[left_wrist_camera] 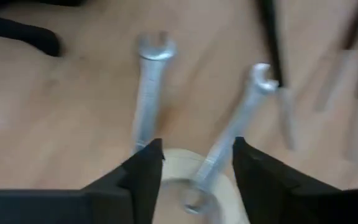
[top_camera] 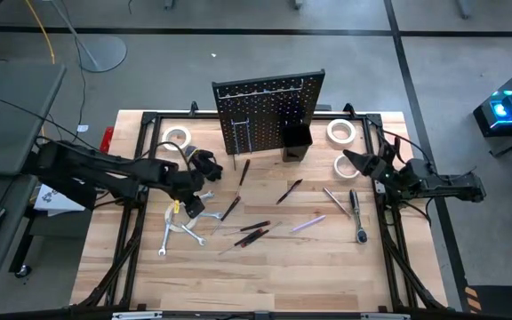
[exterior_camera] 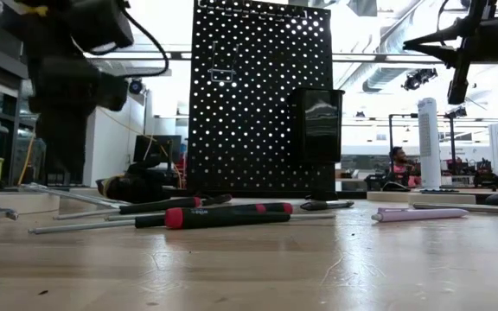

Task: Hang tools onto peg board
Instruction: Hang the silver wrench on the peg board

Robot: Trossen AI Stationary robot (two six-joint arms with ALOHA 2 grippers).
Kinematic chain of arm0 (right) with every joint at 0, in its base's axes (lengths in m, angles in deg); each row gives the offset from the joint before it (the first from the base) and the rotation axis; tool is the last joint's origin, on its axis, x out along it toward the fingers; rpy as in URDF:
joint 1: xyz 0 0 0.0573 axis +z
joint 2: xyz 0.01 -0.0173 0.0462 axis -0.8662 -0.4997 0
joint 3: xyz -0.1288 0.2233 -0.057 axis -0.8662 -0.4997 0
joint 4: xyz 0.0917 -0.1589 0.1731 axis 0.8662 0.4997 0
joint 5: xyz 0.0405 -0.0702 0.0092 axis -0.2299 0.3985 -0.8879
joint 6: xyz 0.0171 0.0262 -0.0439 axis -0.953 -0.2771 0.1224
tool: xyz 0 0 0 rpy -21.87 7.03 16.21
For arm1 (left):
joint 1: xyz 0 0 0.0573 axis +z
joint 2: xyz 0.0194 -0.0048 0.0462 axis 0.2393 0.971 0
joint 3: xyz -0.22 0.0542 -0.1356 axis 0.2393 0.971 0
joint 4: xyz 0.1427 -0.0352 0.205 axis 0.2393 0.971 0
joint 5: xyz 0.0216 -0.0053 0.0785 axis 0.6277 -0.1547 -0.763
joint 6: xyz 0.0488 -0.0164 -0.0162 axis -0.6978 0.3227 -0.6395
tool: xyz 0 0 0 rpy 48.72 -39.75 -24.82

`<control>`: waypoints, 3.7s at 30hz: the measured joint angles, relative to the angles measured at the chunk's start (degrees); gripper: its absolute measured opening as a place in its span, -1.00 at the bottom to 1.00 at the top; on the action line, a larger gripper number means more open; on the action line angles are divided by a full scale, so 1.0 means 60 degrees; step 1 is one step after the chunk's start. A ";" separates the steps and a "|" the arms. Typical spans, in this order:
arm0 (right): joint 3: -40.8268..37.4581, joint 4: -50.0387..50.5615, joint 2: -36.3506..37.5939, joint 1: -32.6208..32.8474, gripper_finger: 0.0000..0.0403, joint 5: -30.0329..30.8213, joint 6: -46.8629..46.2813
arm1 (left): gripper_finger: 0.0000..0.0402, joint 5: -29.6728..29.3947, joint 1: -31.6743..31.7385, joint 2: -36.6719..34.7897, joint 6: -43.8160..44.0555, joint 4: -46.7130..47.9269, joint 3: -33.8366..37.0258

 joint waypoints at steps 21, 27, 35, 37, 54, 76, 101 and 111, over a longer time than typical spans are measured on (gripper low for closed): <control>0.0000 0.0000 0.0000 0.0000 -1.00 0.0101 -0.0317 | -0.29 -0.0486 0.0620 0.2620 -0.0375 -0.0093 -0.0049; 0.0000 -0.0003 0.0000 0.0000 -1.00 0.0255 -0.0667 | -0.88 -0.0129 0.0620 0.2244 -0.0190 -0.0508 0.0000; 0.0000 -0.0011 0.0000 0.0000 -1.00 0.0177 -0.2160 | -0.88 -0.0041 0.0464 0.0546 0.0033 -0.0487 -0.0811; 0.0000 -0.0027 0.0000 0.0000 -1.00 0.0113 -0.2188 | -0.88 -0.0032 0.0439 -0.0103 -0.0102 -0.0543 -0.1091; 0.0000 -0.3008 -0.2476 0.0000 -1.00 -0.0701 -0.2648 | -0.88 -0.0498 -0.0400 -0.3052 -0.1482 -0.2436 -0.2510; 0.6368 -0.0654 -0.8207 -0.0139 -1.00 -0.3390 0.4587 | -0.88 -0.1255 0.0369 -0.1482 -0.3874 -0.7858 -0.2543; 0.7431 0.1162 -0.8539 -0.0178 -1.00 -0.3483 0.4479 | -0.88 -0.2647 0.0408 0.0981 -0.8658 -0.5520 -0.4441; 0.7431 0.1177 -0.8542 -0.0178 -1.00 -0.3397 0.4577 | -0.88 -0.2674 0.0527 0.1141 -0.8792 -0.5410 -0.4437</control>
